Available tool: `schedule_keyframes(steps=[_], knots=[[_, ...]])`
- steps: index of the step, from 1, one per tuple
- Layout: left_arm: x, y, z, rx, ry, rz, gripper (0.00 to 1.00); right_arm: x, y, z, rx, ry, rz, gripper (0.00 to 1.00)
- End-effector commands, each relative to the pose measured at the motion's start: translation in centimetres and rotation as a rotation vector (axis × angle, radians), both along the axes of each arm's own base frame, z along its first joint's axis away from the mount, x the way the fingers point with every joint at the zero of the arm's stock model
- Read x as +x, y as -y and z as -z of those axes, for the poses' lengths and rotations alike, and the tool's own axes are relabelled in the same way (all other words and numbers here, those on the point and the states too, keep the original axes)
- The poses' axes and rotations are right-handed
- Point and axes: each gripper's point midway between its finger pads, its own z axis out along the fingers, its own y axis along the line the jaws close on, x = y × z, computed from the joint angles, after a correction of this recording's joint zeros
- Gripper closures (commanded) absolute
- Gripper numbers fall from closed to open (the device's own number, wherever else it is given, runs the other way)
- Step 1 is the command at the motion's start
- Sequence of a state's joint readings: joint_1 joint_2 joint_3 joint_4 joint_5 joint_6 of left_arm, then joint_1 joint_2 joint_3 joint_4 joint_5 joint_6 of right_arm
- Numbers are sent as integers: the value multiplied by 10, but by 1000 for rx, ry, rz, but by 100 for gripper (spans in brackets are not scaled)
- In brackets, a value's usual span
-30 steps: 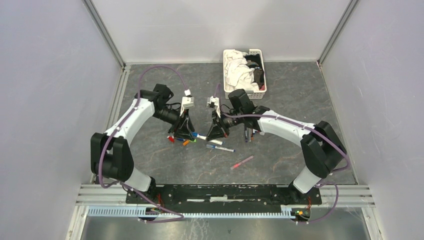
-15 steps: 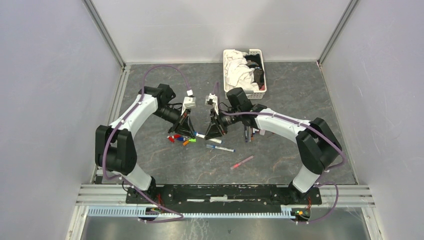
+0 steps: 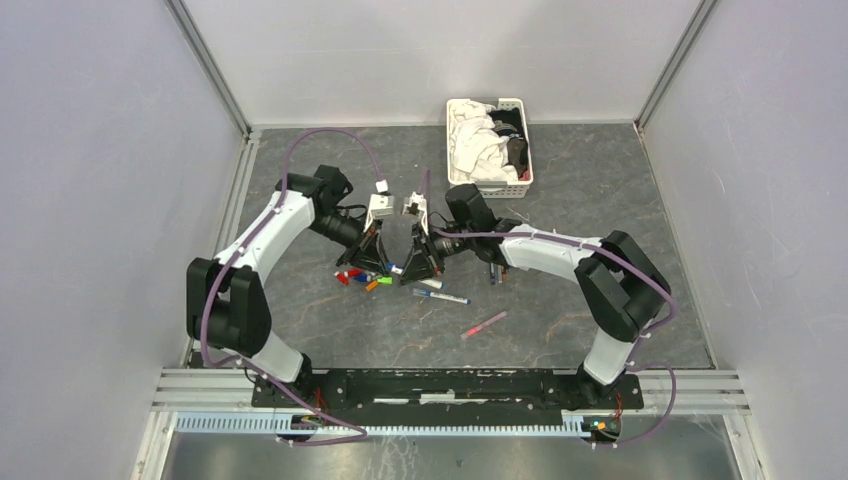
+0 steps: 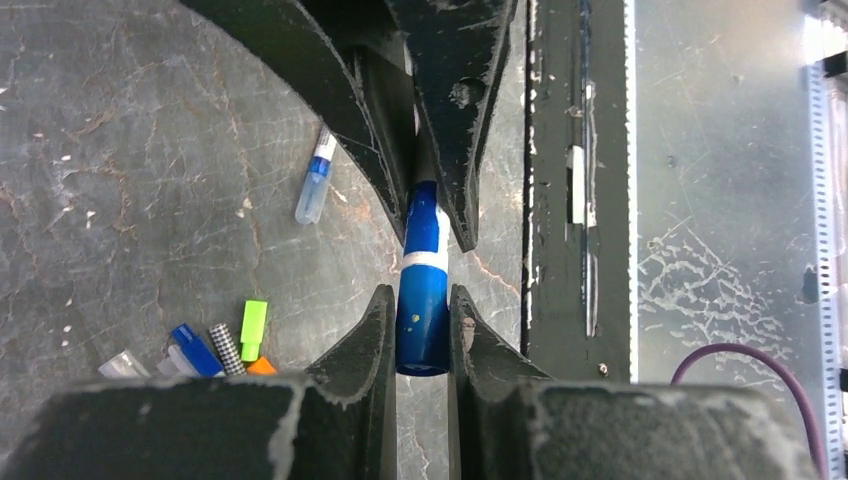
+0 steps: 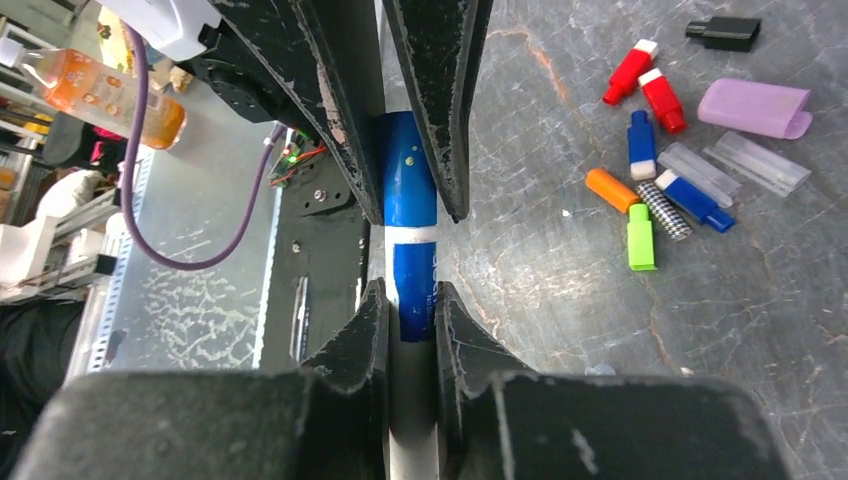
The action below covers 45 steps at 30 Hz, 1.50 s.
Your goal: Open the pen caps
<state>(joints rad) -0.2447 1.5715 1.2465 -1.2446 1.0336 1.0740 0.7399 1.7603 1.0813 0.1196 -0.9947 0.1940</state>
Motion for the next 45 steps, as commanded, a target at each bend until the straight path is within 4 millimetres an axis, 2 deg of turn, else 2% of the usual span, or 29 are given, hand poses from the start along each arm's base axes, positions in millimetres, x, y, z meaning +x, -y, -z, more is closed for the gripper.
schedule_keyframes(steps=[1, 7, 10, 12, 15, 17, 18, 21, 23, 25, 30, 35, 40, 45], knots=[[22, -10, -14, 85, 137, -89, 98, 6, 18, 10, -45, 43, 77, 100], [43, -43, -36, 84, 181, -183, 98, 12, 57, 41, -116, 47, 193, 100], [44, -59, -34, 94, 169, -179, 98, 14, 68, 43, -131, 59, 210, 100], [41, -63, -28, 108, 169, -165, 98, 19, 74, 41, -143, 79, 225, 100], [43, -60, -23, 89, 181, -178, 98, 36, 85, 39, -179, 108, 295, 100], [47, -52, -15, 74, 174, -201, 98, 64, 101, 44, -257, 148, 441, 100], [52, -48, -10, 79, 171, -221, 98, 83, 113, 47, -308, 178, 549, 100], [65, -34, 13, 125, 172, -291, 98, 115, 159, 61, -465, 201, 829, 100], [74, -29, 29, 162, 196, -321, 98, 125, 179, 63, -515, 217, 950, 100], [80, -26, 42, 187, 208, -320, 98, 130, 190, 63, -535, 223, 1031, 100], [102, -24, 73, 255, 208, -372, 96, 138, 192, 72, -531, 179, 1113, 100], [112, -19, 95, 302, 208, -383, 73, 142, 180, 82, -516, 140, 1121, 100], [108, -18, 107, 323, 183, -371, 57, 146, 171, 89, -524, 129, 1125, 100], [102, -19, 104, 325, 180, -351, 45, 146, 172, 99, -556, 136, 1149, 100]])
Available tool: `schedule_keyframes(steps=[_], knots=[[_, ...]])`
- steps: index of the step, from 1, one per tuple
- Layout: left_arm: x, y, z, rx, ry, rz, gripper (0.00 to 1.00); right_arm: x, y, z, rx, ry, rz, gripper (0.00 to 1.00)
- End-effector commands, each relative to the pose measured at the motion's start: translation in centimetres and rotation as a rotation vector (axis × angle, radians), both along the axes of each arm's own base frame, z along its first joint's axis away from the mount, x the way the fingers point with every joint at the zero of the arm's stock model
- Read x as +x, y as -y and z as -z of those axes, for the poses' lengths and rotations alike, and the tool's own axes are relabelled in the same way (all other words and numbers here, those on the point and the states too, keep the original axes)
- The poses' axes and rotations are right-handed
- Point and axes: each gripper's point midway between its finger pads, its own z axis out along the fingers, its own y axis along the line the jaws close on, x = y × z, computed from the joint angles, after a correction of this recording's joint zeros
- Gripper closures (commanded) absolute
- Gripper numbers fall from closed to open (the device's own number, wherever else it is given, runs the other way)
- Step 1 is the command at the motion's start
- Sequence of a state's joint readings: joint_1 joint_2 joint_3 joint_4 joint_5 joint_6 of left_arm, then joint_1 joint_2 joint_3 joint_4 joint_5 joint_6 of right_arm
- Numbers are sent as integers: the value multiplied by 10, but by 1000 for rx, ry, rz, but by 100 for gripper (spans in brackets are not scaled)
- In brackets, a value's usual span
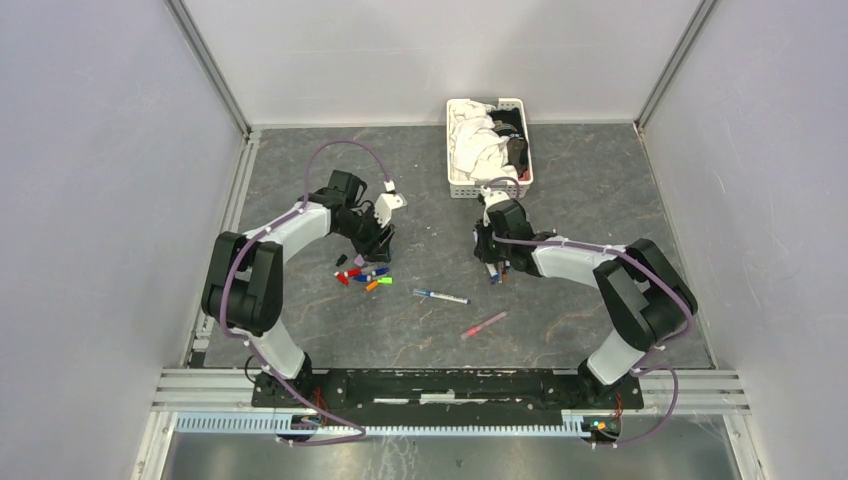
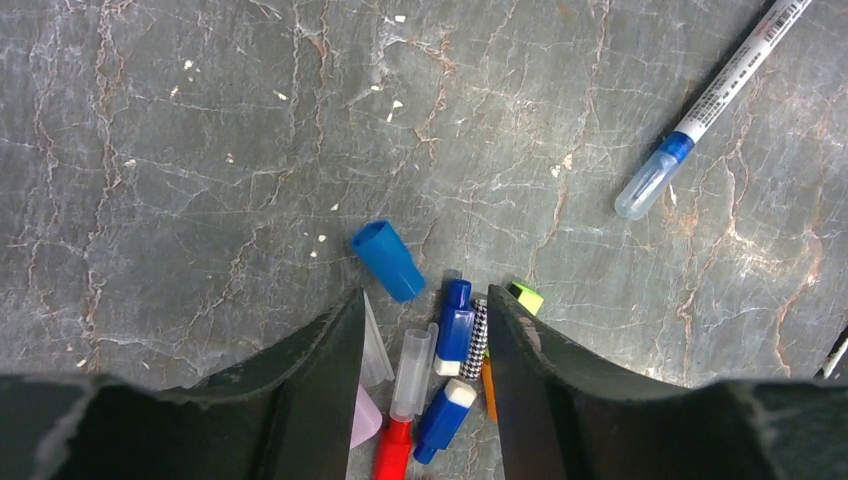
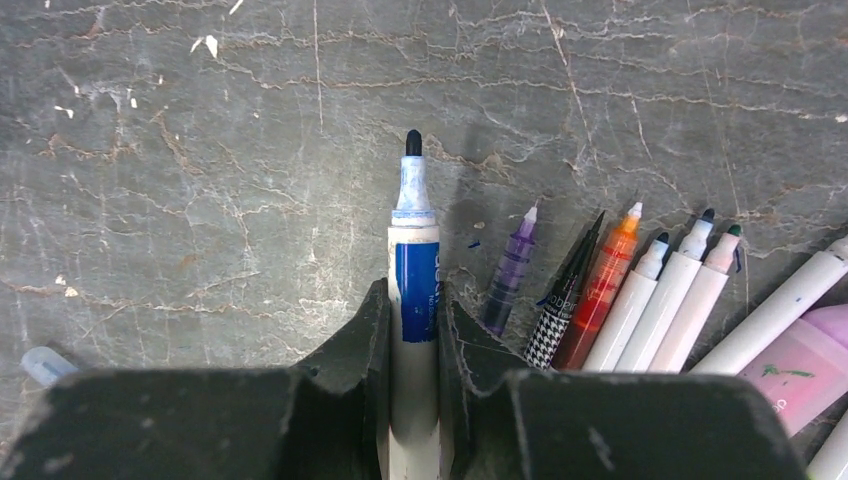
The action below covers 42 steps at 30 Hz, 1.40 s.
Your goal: Open the pen caps
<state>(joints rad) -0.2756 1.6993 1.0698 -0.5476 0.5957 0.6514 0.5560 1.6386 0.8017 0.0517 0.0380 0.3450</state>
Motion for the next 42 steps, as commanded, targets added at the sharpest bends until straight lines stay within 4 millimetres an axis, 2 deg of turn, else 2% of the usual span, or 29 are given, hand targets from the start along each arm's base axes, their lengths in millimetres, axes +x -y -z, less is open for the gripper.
schedule_keyframes(steps=[1, 7, 12, 15, 18, 20, 24, 32, 34, 37, 39, 42], knots=[[1, 1, -9, -9, 17, -5, 42, 19, -7, -12, 9, 68, 60, 100], [-5, 3, -38, -35, 17, 0, 30, 18, -5, 1, -24, 55, 79, 95], [0, 2, -83, -71, 7, -43, 21, 12, 2, 14, -64, 33, 83, 82], [3, -4, -114, -109, 47, -68, 18, 9, 9, 16, -81, 42, 94, 78], [1, -8, -133, -120, 81, -79, 12, 7, 13, 14, -94, 53, 97, 71], [-4, -10, -140, -123, 83, -80, 8, 6, 14, 10, -104, 65, 95, 68], [-11, -10, -145, -130, 74, -72, 6, 4, 16, 2, -123, 91, 97, 65], [-16, -17, -145, -110, 69, -70, 5, -1, 21, -15, -141, 147, 99, 70], [-16, -18, -147, -111, 79, -73, 5, -1, 16, -25, -127, 175, 75, 69], [-15, -21, -156, -118, 98, -83, 1, -6, -4, -45, -70, 233, -43, 63], [-19, -20, -168, -149, 117, -71, 0, -14, -20, -59, -16, 277, -149, 59], [-11, -22, -189, -185, 179, -154, 0, -41, -54, -69, 92, 287, -410, 53]])
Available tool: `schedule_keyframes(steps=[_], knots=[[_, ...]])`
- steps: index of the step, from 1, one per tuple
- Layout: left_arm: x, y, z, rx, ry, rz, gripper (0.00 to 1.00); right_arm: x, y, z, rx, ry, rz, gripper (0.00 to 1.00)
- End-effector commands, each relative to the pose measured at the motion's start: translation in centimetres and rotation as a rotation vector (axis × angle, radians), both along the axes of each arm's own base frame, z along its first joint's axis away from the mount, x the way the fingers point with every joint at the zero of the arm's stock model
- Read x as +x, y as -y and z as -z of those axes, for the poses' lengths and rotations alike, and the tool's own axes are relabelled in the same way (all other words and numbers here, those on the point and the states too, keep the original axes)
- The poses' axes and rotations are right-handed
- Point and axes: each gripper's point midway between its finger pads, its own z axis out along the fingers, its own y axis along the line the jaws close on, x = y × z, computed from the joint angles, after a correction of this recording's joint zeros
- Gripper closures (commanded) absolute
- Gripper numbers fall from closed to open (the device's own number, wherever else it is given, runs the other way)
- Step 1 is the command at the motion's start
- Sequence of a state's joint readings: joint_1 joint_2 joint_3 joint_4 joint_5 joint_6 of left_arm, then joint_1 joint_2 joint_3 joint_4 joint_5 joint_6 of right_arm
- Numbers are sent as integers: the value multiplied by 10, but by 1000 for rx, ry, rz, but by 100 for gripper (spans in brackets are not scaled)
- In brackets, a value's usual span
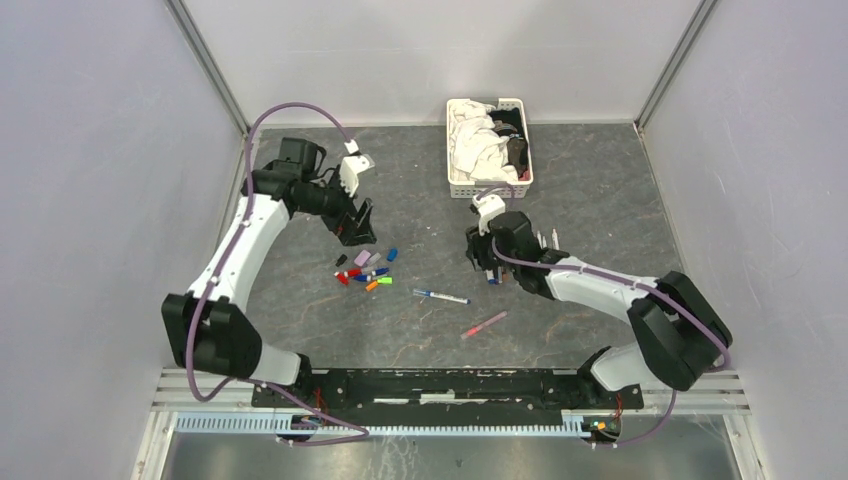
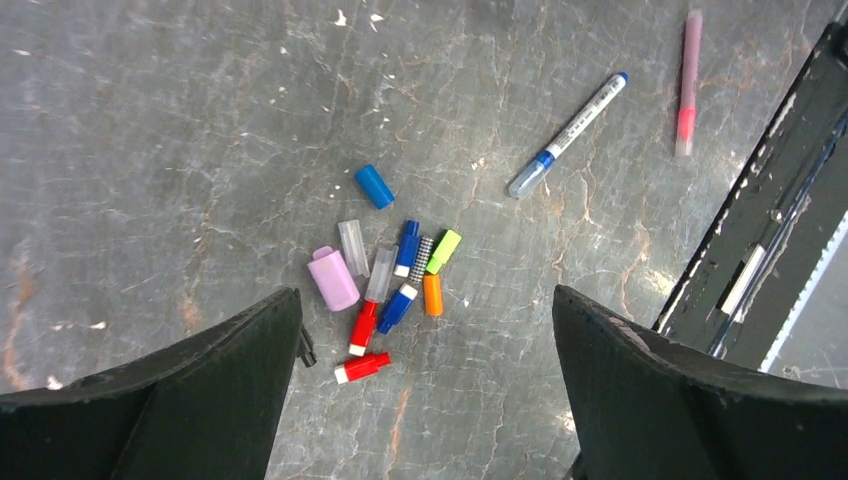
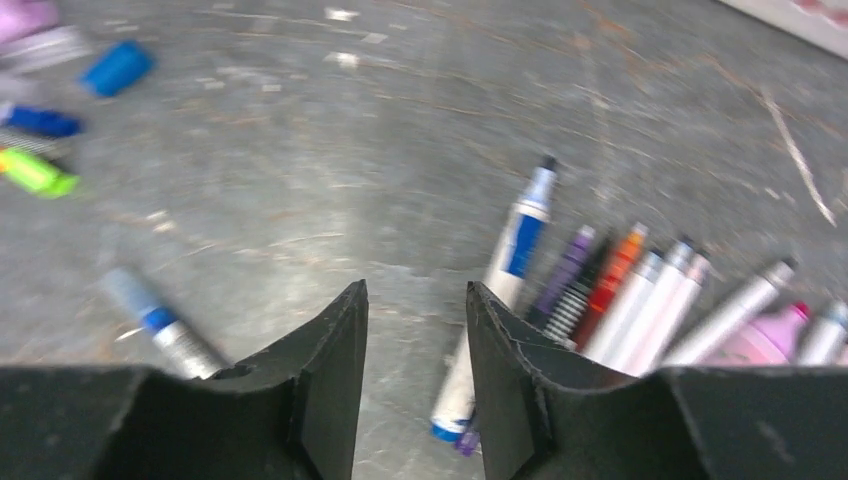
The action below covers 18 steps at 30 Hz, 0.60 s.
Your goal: Open the pen caps
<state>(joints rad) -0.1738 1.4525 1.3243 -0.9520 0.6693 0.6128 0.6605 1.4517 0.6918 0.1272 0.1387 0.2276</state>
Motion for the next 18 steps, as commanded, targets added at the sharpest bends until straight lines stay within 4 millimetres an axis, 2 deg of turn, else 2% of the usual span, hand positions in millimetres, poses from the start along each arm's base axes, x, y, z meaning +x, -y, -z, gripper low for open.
schedule_keyframes(steps=[1, 4, 7, 9, 12, 15, 18], knots=[[7, 2, -58, -84, 152, -73, 0, -36, -57, -29, 125, 50, -431, 51], [18, -9, -65, -64, 199, -190, 0, -66, -74, -12, 66, -7, -616, 48], [13, -10, -50, -47, 180, -160, 0, -86, -83, 7, 40, -68, -693, 48], [10, -9, -44, -54, 150, -135, 0, -92, -87, 16, 23, -86, -709, 49], [19, -13, -48, -50, 186, -188, 0, -96, -90, 29, -11, -107, -720, 50], [23, -16, -55, -50, 232, -214, 0, -91, -88, 39, -59, -121, -696, 54], [19, -17, -49, -37, 216, -193, 0, -84, -83, 45, -98, -122, -666, 60]])
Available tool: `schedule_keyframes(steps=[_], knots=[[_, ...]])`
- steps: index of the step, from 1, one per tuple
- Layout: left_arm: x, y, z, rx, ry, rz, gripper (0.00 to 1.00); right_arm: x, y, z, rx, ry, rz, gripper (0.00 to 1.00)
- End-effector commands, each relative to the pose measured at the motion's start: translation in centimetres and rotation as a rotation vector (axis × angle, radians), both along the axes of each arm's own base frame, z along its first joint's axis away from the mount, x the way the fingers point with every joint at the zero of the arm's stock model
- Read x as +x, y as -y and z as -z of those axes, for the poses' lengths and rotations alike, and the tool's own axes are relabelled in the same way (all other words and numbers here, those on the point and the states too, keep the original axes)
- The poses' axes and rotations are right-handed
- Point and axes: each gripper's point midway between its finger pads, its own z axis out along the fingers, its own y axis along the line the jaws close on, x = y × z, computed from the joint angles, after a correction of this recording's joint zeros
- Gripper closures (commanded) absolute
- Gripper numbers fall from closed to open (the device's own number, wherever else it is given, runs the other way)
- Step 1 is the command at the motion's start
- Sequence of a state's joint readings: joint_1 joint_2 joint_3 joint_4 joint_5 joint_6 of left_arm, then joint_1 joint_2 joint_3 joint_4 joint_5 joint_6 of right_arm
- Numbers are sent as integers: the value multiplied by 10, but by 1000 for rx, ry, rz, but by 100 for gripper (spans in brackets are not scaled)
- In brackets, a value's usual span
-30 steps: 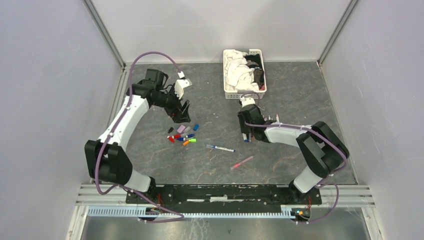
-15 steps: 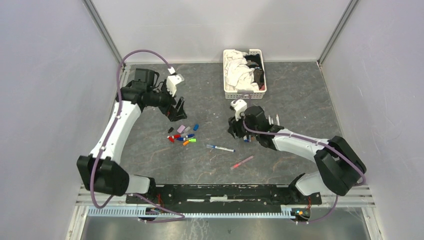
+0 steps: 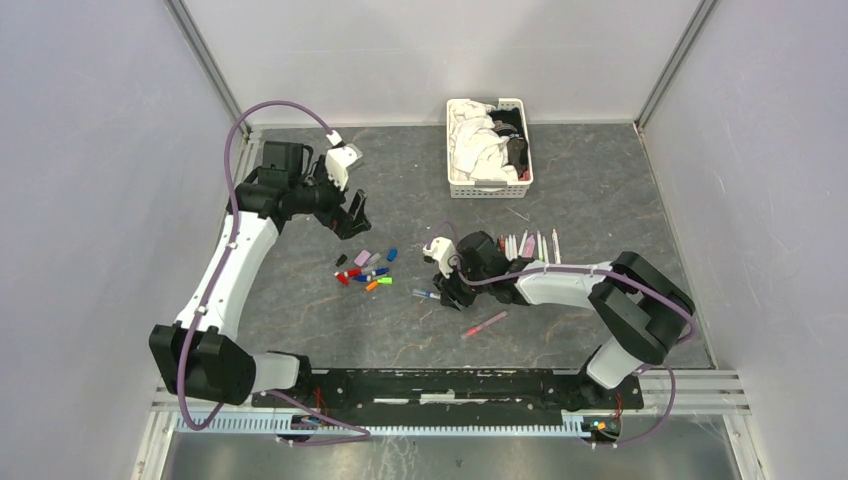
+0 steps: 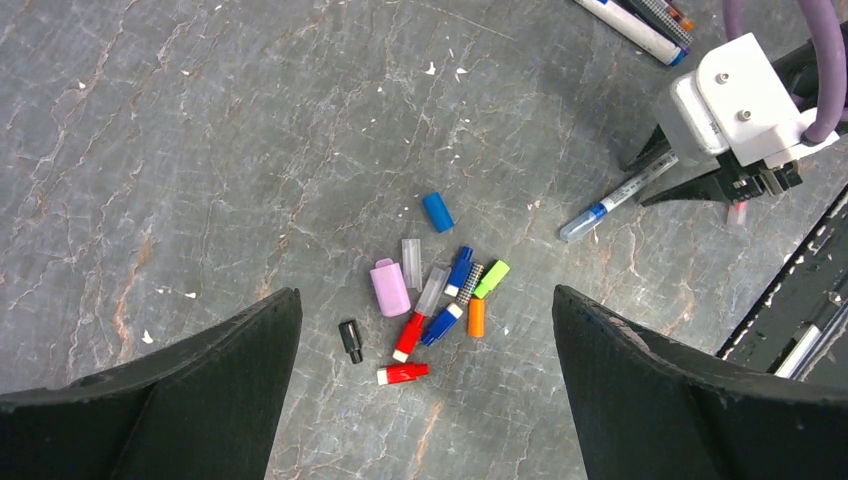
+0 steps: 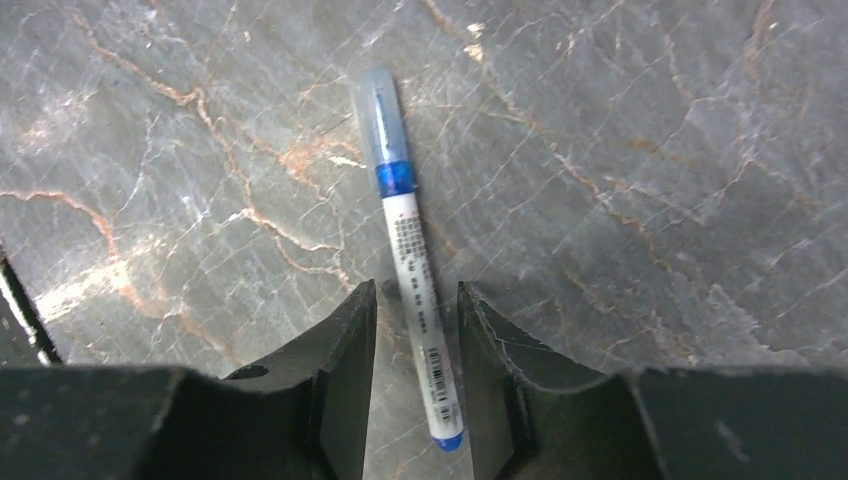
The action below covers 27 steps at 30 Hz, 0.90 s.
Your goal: Open the pen caps
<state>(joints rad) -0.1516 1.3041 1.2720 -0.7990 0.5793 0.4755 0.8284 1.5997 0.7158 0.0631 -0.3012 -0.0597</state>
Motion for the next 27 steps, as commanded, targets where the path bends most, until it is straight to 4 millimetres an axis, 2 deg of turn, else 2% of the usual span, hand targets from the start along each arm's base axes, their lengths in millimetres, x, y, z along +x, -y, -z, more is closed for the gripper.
schedule_keyframes(steps=[1, 3, 8, 10, 12, 15, 19, 22, 27], knots=[[2, -1, -9, -17, 38, -14, 0, 19, -4, -3, -34, 65, 19, 62], [-4, 2, -2, -25, 22, 18, 0, 22, -2, 0, -48, 70, 27, 66], [-25, 13, 16, -57, -28, 131, 0, 21, -2, 2, -54, 66, 30, 85], [-37, 17, 25, -67, -59, 192, 0, 21, -6, -5, -28, 65, 23, 94], [-55, 22, 37, -74, -115, 274, 1, 19, -16, -22, 29, 56, 5, 100], [-75, 27, 48, -81, -154, 375, 8, 15, -39, -62, 156, 49, -50, 100], [-90, 34, 53, -102, -171, 440, 9, 3, -63, -103, 286, -2, -157, 100], [-97, 39, 52, -114, -160, 484, 9, -2, -71, -118, 327, -17, -201, 100], [-103, 46, 54, -120, -168, 528, 13, -2, -78, -132, 364, -9, -229, 100]])
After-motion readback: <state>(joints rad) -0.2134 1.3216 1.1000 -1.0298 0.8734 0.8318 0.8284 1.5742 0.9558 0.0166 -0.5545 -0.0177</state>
